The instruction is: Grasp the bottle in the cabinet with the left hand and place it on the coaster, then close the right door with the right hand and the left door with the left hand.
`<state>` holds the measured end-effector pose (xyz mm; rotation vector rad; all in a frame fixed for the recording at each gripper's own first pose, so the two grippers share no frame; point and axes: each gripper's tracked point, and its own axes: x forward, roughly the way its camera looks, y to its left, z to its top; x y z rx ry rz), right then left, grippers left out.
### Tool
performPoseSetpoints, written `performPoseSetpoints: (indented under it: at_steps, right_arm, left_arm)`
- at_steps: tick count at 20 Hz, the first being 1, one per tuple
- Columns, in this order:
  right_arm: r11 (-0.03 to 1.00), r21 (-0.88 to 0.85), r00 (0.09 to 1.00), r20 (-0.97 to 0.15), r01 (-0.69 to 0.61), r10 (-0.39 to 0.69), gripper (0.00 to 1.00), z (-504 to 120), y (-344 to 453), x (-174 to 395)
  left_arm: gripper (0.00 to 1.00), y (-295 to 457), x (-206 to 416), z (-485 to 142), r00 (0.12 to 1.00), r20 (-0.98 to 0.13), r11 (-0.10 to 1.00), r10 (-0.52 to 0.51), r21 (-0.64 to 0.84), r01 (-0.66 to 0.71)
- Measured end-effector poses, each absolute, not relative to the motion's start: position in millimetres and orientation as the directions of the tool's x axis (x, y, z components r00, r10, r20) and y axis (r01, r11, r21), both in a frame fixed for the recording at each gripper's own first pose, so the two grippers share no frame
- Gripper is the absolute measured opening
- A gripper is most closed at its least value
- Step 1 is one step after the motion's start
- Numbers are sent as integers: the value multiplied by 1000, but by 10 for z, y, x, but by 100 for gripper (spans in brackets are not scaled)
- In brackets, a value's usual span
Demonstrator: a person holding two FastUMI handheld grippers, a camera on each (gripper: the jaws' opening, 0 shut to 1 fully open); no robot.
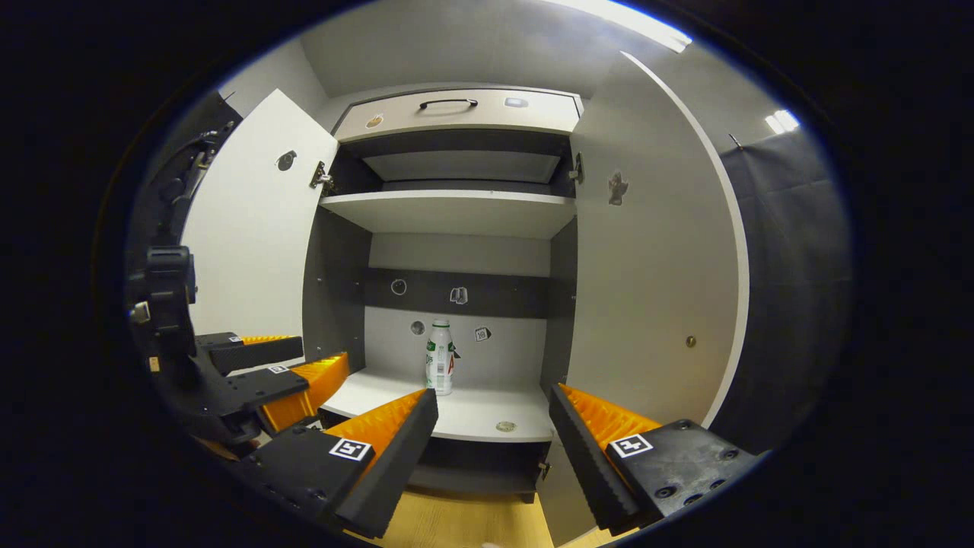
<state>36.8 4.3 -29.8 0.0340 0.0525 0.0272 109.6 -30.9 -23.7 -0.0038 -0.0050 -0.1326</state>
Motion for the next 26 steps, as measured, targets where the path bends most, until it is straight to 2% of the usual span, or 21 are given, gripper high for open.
performPoseSetpoints:
  at_steps: [13, 17, 22, 26]
  right_arm:
    - [981, -50, 982, 5, -186, 187, 97, -469, 147, 960]
    - [965, -62, 966, 32, -256, 258, 98, -521, 299, 1136]
    - [964, -17, 963, 15, -267, 267, 97, -727, 277, 1512]
    - [954, -6, 953, -27, -301, 301, 98, -956, 350, 1689]
  left_arm:
    - [87, -735, 2760, -721, 990, -37, 991, -133, -6, 133]
    - [87, -871, 3143, -795, 988, -13, 988, -155, -12, 155]
    - [86, -845, 3583, -895, 992, 11, 992, -123, -24, 123]
    - [86, -716, 3888, -1112, 995, -32, 995, -91, -41, 90]
